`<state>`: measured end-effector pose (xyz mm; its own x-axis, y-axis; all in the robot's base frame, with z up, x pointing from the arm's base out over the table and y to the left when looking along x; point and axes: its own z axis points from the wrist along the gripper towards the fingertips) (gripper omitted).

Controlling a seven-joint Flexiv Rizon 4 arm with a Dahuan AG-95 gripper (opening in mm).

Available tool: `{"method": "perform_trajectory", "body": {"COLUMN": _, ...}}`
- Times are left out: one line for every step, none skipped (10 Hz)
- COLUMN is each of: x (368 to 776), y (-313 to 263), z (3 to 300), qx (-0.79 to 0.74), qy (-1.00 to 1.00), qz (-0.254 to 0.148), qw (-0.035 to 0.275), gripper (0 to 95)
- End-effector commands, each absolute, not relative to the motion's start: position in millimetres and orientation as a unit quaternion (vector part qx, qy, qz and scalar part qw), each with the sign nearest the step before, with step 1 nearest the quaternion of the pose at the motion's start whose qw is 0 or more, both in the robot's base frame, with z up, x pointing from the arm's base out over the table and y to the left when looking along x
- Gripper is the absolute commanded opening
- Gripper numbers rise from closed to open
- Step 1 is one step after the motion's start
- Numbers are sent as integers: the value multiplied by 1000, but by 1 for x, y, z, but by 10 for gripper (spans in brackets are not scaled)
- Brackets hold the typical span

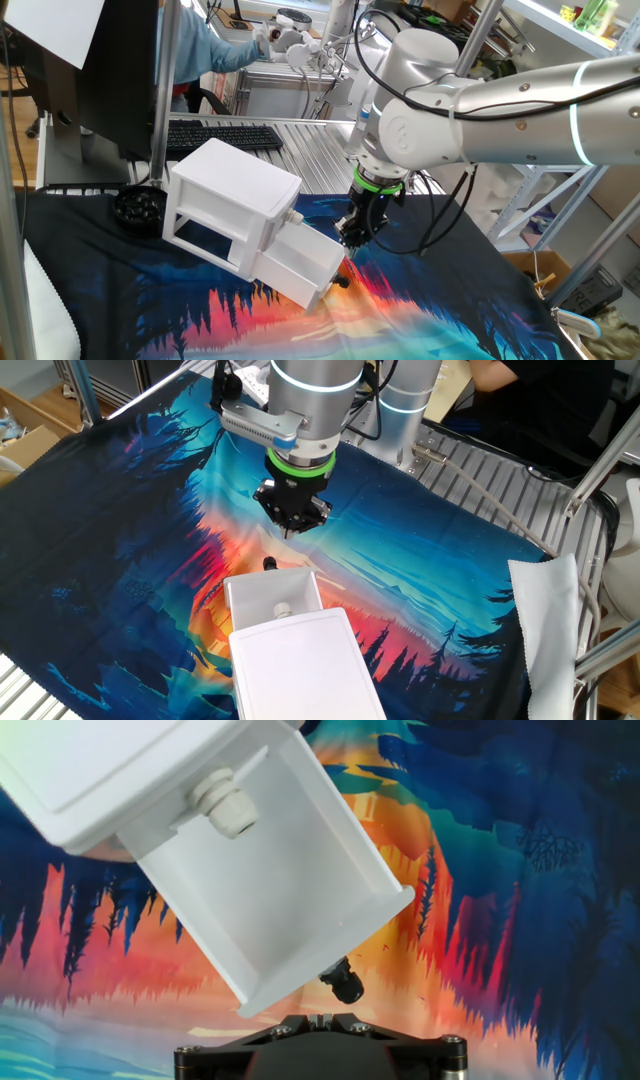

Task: Grasp the handle and close the drawer

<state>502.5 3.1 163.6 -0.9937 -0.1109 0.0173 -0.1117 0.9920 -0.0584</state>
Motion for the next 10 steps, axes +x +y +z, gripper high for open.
{"method": "perform_trajectory", "body": {"x": 502, "y": 3, "z": 164, "qx": -190, "qy": -982, "qz": 25, "qw": 3, "gripper": 0}}
{"method": "perform_trajectory", "body": {"x": 502, "y": 3, "z": 164, "qx": -349, "qy": -937, "qz": 9, "qw": -2, "gripper": 0}}
{"method": "perform_trajectory", "body": {"x": 502, "y": 3, "z": 164, "qx": -408, "qy": -913, "qz": -3, "qw": -5, "gripper": 0}}
{"method": "perform_trajectory", "body": {"x": 502, "y": 3, "z": 164, "qx": -459, "qy": -889, "qz": -3, "qw": -4, "gripper": 0}}
{"method": "perform_trajectory", "body": {"x": 502, "y": 3, "z": 164, "qx": -486, "qy": -874, "qz": -5, "qw": -3, "gripper": 0}}
{"method": "perform_trajectory", "body": {"x": 502, "y": 3, "z": 164, "qx": -555, "qy": -832, "qz": -22, "qw": 7, "gripper": 0}}
{"method": "perform_trajectory", "body": {"x": 502, "y": 3, "z": 164, "qx": -613, "qy": -789, "qz": -38, "qw": 8, "gripper": 0}}
{"method": "perform_trajectory", "body": {"x": 502, "y": 3, "z": 164, "qx": -658, "qy": -751, "qz": -44, "qw": 13, "gripper": 0}}
{"method": "perform_trajectory", "body": {"x": 503, "y": 3, "z": 163, "qx": -705, "qy": -706, "qz": -61, "qw": 27, "gripper": 0}}
{"method": "perform_trajectory", "body": {"x": 503, "y": 3, "z": 163, "qx": -735, "qy": -673, "qz": -71, "qw": 37, "gripper": 0}}
